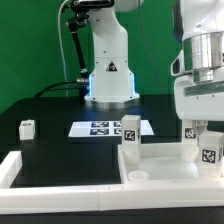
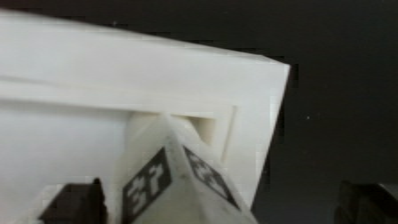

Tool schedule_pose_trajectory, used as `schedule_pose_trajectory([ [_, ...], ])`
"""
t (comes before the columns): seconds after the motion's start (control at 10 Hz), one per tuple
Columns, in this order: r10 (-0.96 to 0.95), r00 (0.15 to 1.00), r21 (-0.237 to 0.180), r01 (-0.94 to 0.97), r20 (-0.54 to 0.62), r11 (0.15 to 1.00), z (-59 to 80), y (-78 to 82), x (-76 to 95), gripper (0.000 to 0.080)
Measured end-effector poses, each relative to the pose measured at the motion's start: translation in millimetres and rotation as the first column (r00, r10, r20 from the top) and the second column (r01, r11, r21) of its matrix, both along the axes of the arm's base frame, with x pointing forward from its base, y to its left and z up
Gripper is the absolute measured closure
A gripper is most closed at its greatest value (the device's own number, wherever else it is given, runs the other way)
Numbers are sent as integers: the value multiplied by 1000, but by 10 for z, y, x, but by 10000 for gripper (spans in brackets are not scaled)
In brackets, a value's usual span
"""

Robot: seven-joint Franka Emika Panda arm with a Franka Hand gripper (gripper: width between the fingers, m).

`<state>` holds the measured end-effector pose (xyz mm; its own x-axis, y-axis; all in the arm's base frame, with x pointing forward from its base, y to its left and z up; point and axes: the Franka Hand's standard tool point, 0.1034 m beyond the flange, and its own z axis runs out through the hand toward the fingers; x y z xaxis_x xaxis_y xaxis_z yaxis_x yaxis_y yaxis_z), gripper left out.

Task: Assemble square table

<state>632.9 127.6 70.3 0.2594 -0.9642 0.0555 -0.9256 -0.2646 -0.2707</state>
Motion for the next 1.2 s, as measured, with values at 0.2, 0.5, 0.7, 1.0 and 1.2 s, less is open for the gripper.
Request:
schedule_pose_trajectory([
  [0.2,286,958,-96,-287,-16,953,8,-47,22,150],
  [0.5,465,882,-110,-470,-73,876,-21,-79,50,150],
  [0.7,448,891,-106,-454,-72,885,-24,-84,49,298],
  [1.0,244,967,-62,-249,-74,967,-51,-163,12,490],
  [1.2,-72,990,10,74,-123,997,-61,-211,-11,495],
])
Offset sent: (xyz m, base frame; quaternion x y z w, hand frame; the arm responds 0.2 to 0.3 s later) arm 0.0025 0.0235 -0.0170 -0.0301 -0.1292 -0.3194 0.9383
